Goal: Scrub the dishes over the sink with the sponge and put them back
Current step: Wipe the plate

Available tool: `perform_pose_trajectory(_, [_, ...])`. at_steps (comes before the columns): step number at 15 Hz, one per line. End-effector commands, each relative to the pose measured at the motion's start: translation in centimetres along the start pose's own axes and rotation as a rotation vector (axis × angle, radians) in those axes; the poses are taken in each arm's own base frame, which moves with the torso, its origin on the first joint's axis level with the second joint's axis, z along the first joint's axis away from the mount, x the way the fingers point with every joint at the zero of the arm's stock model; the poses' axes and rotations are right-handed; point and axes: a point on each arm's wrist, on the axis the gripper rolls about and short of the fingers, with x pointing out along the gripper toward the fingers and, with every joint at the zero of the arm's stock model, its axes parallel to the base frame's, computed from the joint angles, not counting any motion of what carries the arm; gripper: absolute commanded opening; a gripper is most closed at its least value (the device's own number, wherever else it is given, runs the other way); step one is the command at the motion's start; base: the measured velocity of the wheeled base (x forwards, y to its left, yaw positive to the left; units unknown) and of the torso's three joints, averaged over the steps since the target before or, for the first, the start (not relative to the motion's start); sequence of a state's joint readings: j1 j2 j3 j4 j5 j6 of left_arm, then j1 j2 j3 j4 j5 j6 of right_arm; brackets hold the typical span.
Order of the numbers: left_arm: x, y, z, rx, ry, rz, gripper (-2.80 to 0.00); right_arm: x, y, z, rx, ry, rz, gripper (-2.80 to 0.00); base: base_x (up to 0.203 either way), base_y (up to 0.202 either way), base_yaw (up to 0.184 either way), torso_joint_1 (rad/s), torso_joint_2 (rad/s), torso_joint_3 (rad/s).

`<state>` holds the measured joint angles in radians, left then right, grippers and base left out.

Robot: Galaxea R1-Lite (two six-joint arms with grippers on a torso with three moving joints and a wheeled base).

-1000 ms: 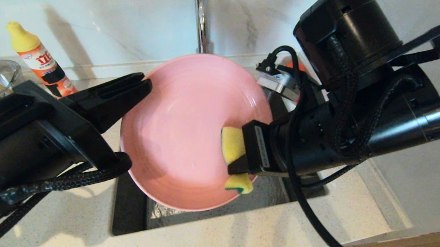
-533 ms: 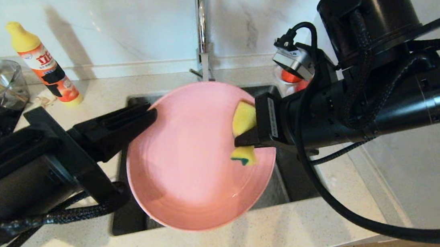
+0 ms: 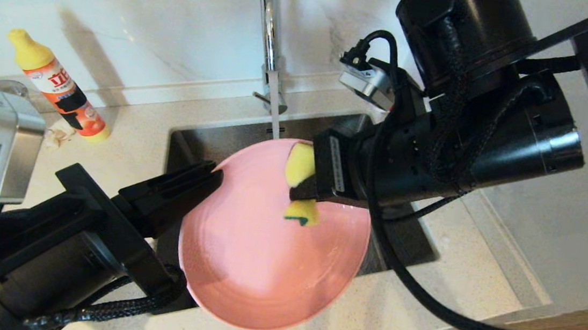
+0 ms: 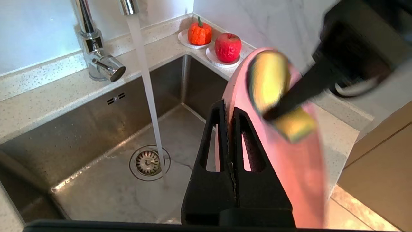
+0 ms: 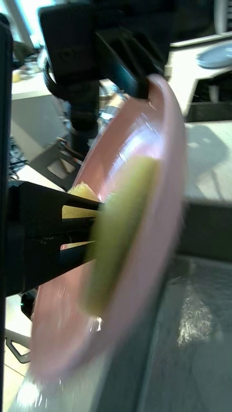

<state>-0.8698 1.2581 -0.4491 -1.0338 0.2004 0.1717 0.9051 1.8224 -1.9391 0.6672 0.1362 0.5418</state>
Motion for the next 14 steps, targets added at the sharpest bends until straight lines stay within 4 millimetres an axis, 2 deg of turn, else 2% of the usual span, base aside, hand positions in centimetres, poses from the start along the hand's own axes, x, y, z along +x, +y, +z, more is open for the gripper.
perform_pose_trajectory(1, [0.4,-0.1,-0.2,0.001,0.003,0.006,-2.80,0.8,1.1,-0.9,-0.015,0.040,0.022,-2.80,0.000,0.000,0.000,0.000,0.00,0.000])
perform_pose_trajectory(6, [1.2,0.1,0.8,-0.017,-0.028,0.029,-2.80,0.4,2.3,-2.1,-0.031,0.094,0.040,-2.80,0.000,0.000,0.000,0.000,0.00,0.000])
perform_pose_trajectory(12, [1.6,0.4,2.2,-0.038,-0.076,0.058,-2.80,0.9,1.9,-2.7,-0.022,0.132,0.012,-2.80,0.000,0.000,0.000,0.000,0.00,0.000])
perform_pose_trajectory(14, [1.4,0.6,2.9,-0.051,-0.101,0.068,-2.80,1.1,1.0,-2.4,-0.006,0.127,-0.021,-2.80,0.000,0.000,0.000,0.000,0.00,0.000])
